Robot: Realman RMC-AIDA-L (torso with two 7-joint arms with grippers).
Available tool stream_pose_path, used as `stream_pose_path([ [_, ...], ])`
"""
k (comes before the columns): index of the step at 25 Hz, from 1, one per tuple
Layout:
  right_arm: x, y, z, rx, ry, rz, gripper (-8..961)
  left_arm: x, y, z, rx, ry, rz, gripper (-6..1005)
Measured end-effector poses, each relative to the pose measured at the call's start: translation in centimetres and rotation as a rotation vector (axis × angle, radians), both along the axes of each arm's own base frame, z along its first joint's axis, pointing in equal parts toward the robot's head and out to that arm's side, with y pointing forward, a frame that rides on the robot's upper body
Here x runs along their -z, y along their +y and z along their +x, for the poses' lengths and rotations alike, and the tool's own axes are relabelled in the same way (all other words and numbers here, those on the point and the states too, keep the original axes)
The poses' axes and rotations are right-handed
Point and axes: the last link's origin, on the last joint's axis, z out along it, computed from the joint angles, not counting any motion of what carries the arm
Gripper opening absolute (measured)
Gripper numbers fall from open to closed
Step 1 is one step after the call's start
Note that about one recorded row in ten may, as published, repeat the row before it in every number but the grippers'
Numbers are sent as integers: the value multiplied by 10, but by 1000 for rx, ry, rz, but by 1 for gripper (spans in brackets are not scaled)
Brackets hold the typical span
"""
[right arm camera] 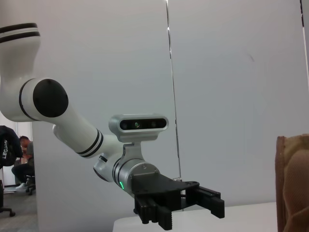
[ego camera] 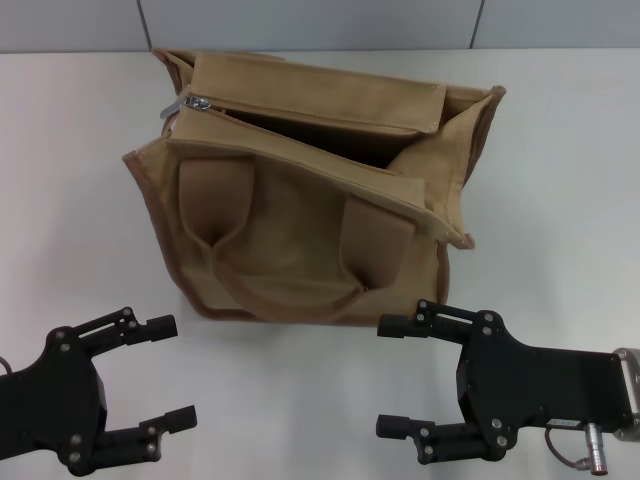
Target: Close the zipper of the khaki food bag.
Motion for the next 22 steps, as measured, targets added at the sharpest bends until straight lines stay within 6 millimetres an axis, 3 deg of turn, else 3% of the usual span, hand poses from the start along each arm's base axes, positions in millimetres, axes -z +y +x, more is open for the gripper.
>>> stream_pose_path([
  [10,0,0,0,3,1,-1,832,1,1,-3,-30,-1,35,813],
  [17,0,-1,-1,7,15,-2,832,-23,12,-22,-152,-16,317,812],
  [22,3,0,-3,12,22,-7,832,-38,38,-36,-314,-42,499,813],
])
